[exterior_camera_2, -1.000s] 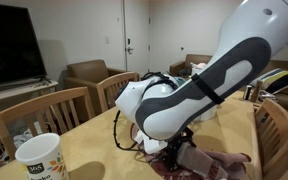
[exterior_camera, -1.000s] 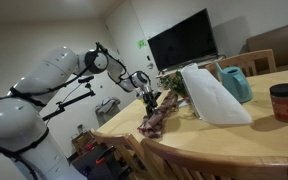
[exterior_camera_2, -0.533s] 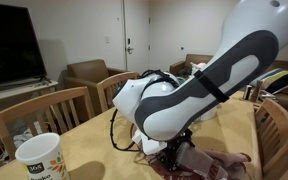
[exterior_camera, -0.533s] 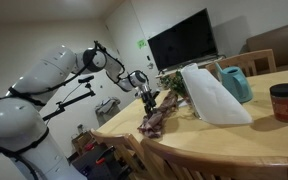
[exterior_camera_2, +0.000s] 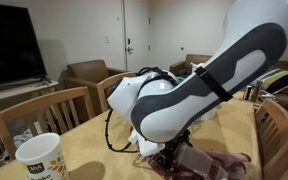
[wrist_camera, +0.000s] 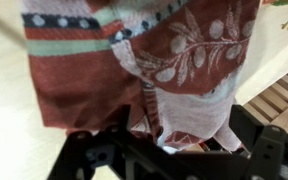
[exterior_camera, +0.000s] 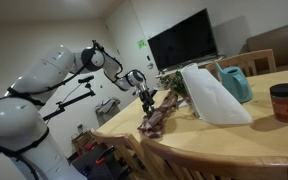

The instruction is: Pick up the cloth and put it back down neatly

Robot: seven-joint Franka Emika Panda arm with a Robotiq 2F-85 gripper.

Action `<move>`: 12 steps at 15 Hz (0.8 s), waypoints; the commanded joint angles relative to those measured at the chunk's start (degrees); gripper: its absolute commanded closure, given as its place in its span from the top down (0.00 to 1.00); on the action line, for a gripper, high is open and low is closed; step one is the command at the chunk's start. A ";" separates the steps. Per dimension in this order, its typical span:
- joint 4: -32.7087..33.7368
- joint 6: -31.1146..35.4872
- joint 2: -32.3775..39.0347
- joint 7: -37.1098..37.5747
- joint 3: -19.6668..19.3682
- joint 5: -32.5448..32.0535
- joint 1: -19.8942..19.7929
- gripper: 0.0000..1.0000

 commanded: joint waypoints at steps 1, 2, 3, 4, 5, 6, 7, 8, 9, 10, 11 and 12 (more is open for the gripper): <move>-3.25 1.78 -2.29 0.00 -0.50 0.40 -0.69 1.00; -3.37 1.81 -2.29 0.02 -0.49 0.44 -0.85 1.00; -3.44 1.74 -2.26 -0.07 -0.49 0.40 -0.97 1.00; -3.47 1.57 -2.21 -0.15 -0.50 0.36 -1.03 1.00; -3.41 1.35 -2.12 -0.29 -0.48 0.38 -1.09 1.00; -3.47 1.29 -2.15 -0.20 -0.52 0.38 -1.15 1.00; -3.51 0.81 -2.21 -0.10 -0.61 0.41 -1.16 1.00; -3.67 0.54 -2.30 -0.34 -0.54 0.48 -1.29 1.00; -3.88 0.47 -2.42 -0.11 -0.62 0.44 -1.32 1.00; -4.05 0.28 -2.51 -0.01 -0.70 0.40 -1.33 1.00; -4.26 -0.07 -2.64 -0.04 -0.81 0.30 -1.31 1.00; -4.46 -0.04 -2.79 0.18 -0.89 0.31 -1.33 1.00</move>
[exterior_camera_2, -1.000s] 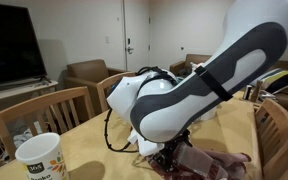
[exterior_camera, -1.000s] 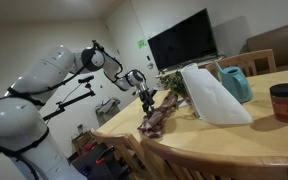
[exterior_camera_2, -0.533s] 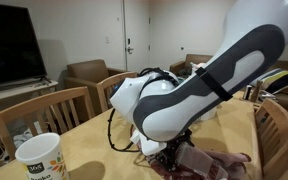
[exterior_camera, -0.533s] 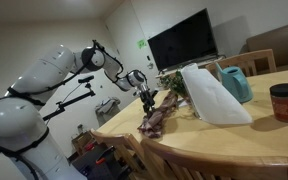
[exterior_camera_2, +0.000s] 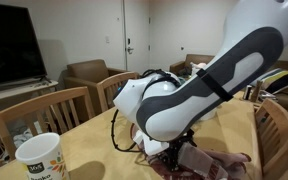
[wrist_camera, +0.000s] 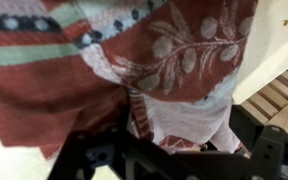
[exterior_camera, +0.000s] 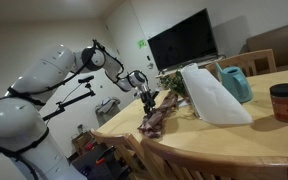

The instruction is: Pick up the cloth and put it back down neatly

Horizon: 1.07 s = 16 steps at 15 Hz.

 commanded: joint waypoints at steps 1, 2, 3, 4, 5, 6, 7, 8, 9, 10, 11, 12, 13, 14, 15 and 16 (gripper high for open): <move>-3.27 0.04 -2.99 0.33 -0.78 0.23 -0.07 1.00; -3.43 -0.09 -3.14 0.24 -0.86 0.20 -0.08 1.00; -3.64 -0.21 -3.41 0.50 -1.02 0.13 -0.01 1.00; -3.84 -0.27 -3.68 0.57 -1.10 0.06 0.02 1.00; -3.97 -0.44 -3.93 0.73 -1.23 0.01 0.09 1.00; -4.06 -0.51 -4.10 0.71 -1.29 0.02 0.05 1.00; -4.15 -0.41 -4.20 0.77 -1.35 0.04 0.00 1.00; -4.22 -0.30 -4.21 0.67 -1.34 0.11 -0.07 1.00; -4.35 -0.11 -4.26 0.34 -1.24 0.16 -0.18 1.00; -4.38 0.10 -4.14 0.03 -1.07 0.26 -0.27 1.00; -4.37 0.37 -3.98 -0.42 -0.84 0.43 -0.43 1.00; -4.43 0.61 -3.83 -0.79 -0.66 0.55 -0.59 1.00; -4.59 1.15 -3.68 -1.38 -0.36 0.75 -0.85 1.00; -4.70 1.45 -3.55 -1.35 -0.29 0.82 -0.85 1.00; -4.77 1.81 -3.35 -1.57 -0.09 0.94 -0.93 1.00; -4.88 2.12 -3.23 -1.67 0.05 0.97 -0.93 1.00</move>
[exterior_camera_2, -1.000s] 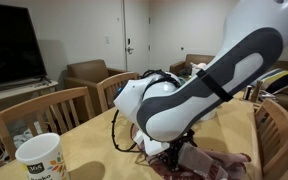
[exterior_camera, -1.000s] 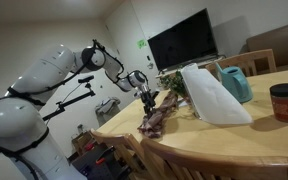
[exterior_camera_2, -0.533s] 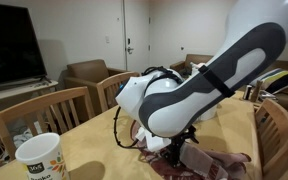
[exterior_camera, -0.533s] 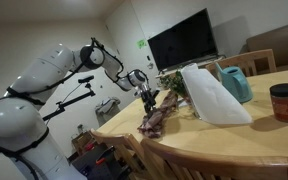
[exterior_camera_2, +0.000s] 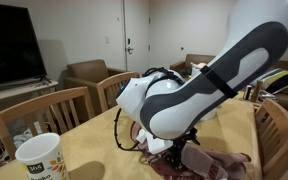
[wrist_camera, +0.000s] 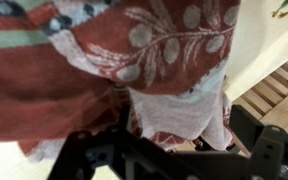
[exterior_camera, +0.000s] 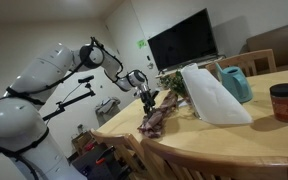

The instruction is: Pick up the cloth and put it back down neatly

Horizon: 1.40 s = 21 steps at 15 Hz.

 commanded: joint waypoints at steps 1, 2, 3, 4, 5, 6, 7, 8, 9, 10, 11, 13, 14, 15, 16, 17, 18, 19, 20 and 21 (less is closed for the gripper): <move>-2.54 2.32 -1.40 -1.36 0.87 0.71 -0.84 1.00; -2.71 2.91 -1.43 -1.48 1.00 0.56 -0.83 1.00; -2.67 3.41 -1.31 -1.61 1.08 0.43 -0.75 1.00; -2.63 3.96 -1.15 -1.90 1.16 0.42 -0.79 1.00; -2.57 4.79 -0.97 -2.04 1.24 0.52 -0.90 1.00; -2.45 5.08 -0.80 -2.31 1.20 0.51 -0.83 1.00; -2.38 5.25 -0.66 -2.87 1.09 0.49 -0.74 1.00; -2.43 5.30 -0.65 -2.93 0.97 0.61 -0.73 1.00; -2.58 5.29 -0.73 -2.97 0.89 0.65 -0.75 1.00; -2.88 5.36 -0.92 -3.14 0.85 0.69 -0.86 1.00; -3.14 5.33 -1.12 -3.12 0.78 0.74 -0.96 1.00; -3.47 5.31 -1.38 -2.93 0.71 0.73 -1.11 1.00; -3.68 5.27 -1.57 -2.73 0.64 0.70 -1.17 1.00; -3.80 5.04 -1.71 -2.55 0.54 0.66 -1.21 1.00; -3.95 4.98 -1.86 -2.47 0.50 0.65 -1.33 1.00; -4.04 4.83 -1.95 -2.39 0.43 0.64 -1.43 1.00; -4.13 4.74 -2.03 -2.35 0.40 0.68 -1.57 1.00; -4.21 4.65 -2.10 -2.20 0.32 0.67 -1.64 1.00; -4.38 4.61 -2.24 -2.12 0.30 0.70 -1.79 1.00; -4.49 4.59 -2.33 -2.08 0.29 0.71 -1.92 1.00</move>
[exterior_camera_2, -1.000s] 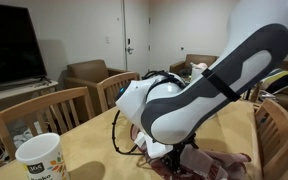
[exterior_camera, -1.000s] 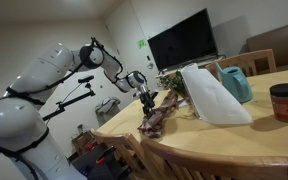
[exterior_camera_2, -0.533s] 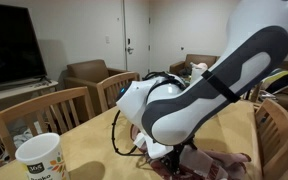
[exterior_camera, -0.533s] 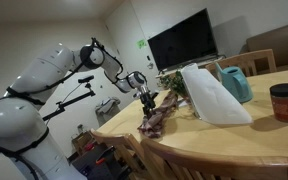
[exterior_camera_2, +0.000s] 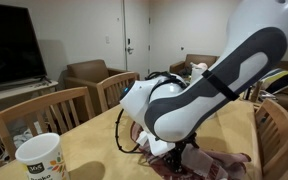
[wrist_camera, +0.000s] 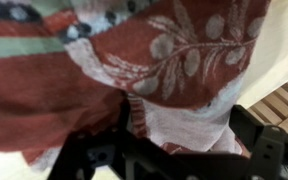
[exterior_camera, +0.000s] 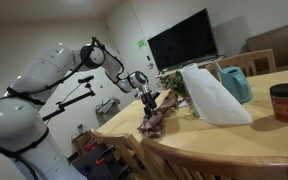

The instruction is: Pick up the cloth and put it back down neatly

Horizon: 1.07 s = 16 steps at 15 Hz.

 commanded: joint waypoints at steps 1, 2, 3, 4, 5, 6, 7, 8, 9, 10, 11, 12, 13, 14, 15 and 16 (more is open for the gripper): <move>-2.96 0.63 -2.73 0.14 -0.40 0.67 -0.63 1.00; -3.12 0.60 -2.89 0.14 -0.43 0.64 -0.70 1.00; -3.26 0.46 -3.13 0.33 -0.56 0.61 -0.72 1.00; -3.39 0.51 -3.32 0.39 -0.58 0.64 -0.79 1.00; -3.49 0.48 -3.51 0.62 -0.67 0.63 -0.80 1.00; -3.56 0.57 -3.64 0.64 -0.67 0.59 -0.84 1.00; -3.49 0.63 -3.62 0.68 -0.62 0.74 -0.94 1.00; -3.22 0.62 -3.41 0.78 -0.66 0.74 -0.92 0.75; -3.01 0.40 -3.27 0.57 -0.64 0.72 -0.90 0.74; -2.89 0.37 -3.23 1.01 -0.69 0.87 -0.88 0.66; -2.94 0.32 -3.29 0.98 -0.68 0.81 -0.86 0.58; -3.04 0.35 -3.43 1.14 -0.68 0.79 -0.83 0.49; -3.07 0.36 -3.47 1.20 -0.67 0.80 -0.83 0.42; -3.08 0.33 -3.52 1.32 -0.68 0.80 -0.80 0.34; -2.98 0.09 -3.50 1.55 -0.75 0.74 -0.66 0.27; -2.90 -0.11 -3.52 1.62 -0.76 0.63 -0.54 0.18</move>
